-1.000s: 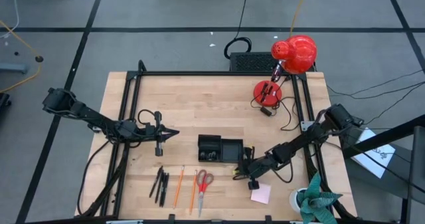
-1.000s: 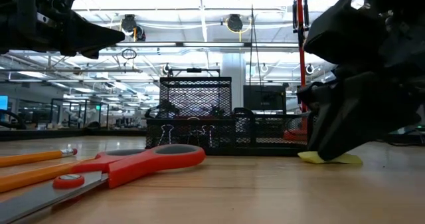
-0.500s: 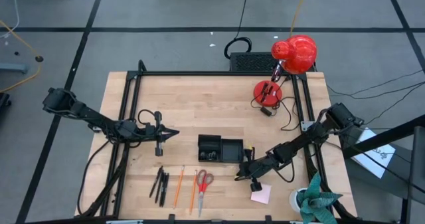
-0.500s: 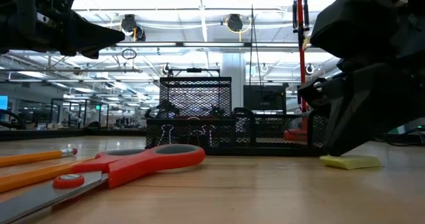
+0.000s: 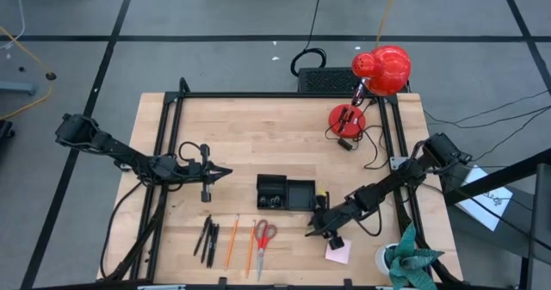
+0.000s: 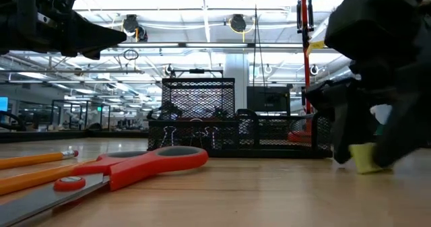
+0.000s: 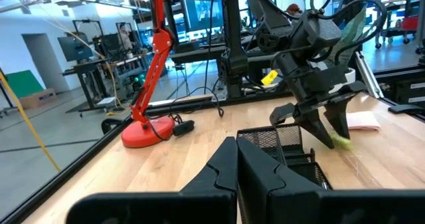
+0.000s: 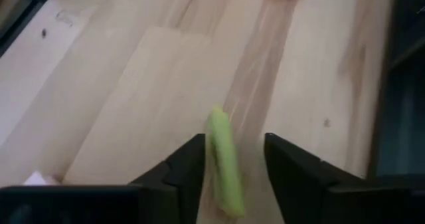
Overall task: Pick and place office supplies into organizer
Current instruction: Put the yellow eraser into the black desk organizer
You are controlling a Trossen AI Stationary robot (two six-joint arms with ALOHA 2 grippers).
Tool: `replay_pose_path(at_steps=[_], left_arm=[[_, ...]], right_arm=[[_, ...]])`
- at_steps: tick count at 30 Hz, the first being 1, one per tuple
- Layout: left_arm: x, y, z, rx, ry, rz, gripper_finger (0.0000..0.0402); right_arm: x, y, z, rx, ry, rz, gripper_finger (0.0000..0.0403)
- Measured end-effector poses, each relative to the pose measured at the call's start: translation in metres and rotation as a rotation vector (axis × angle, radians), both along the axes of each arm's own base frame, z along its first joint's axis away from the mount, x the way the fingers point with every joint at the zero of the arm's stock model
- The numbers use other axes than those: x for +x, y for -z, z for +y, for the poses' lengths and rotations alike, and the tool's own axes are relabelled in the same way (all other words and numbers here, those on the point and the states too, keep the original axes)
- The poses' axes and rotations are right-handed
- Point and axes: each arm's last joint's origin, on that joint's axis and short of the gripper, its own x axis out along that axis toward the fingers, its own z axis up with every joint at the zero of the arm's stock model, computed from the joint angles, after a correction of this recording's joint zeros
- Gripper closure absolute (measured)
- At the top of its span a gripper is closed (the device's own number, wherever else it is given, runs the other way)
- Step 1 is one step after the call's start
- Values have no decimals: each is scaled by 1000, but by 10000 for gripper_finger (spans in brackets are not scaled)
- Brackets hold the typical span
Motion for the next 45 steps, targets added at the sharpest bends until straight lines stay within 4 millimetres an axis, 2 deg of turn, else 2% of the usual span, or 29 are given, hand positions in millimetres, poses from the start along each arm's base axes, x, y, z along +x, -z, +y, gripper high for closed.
replay_pose_path(at_steps=[6, 11, 16, 24, 30, 33, 37, 41, 45], left_arm=[[0, 0, 0, 1, 0, 0, 396], [0, 0, 0, 1, -1, 0, 396], [0, 0, 1, 0, -25, 1, 396], [0, 0, 1, -4, -25, 1, 396], [0, 0, 1, -4, -25, 1, 396], [0, 0, 1, -4, -25, 1, 396], [0, 0, 1, -4, -25, 1, 396], [0, 0, 1, -4, -25, 1, 396], [0, 0, 1, -4, -25, 1, 396]], right_arm=[[-5, 4, -3, -56, -8, 79, 202], [-9, 7, -5, -95, -29, 111, 200], [-10, 7, -4, -95, -26, 112, 240], [-9, 6, 0, -89, -46, 78, 384], [-9, 5, 1, -86, -54, 60, 375], [-6, 3, 3, -83, -80, 15, 388], [-2, -10, 6, -86, -122, -18, 390], [6, -42, 9, -145, -111, -105, 386], [5, -67, 3, -211, -113, -135, 389]])
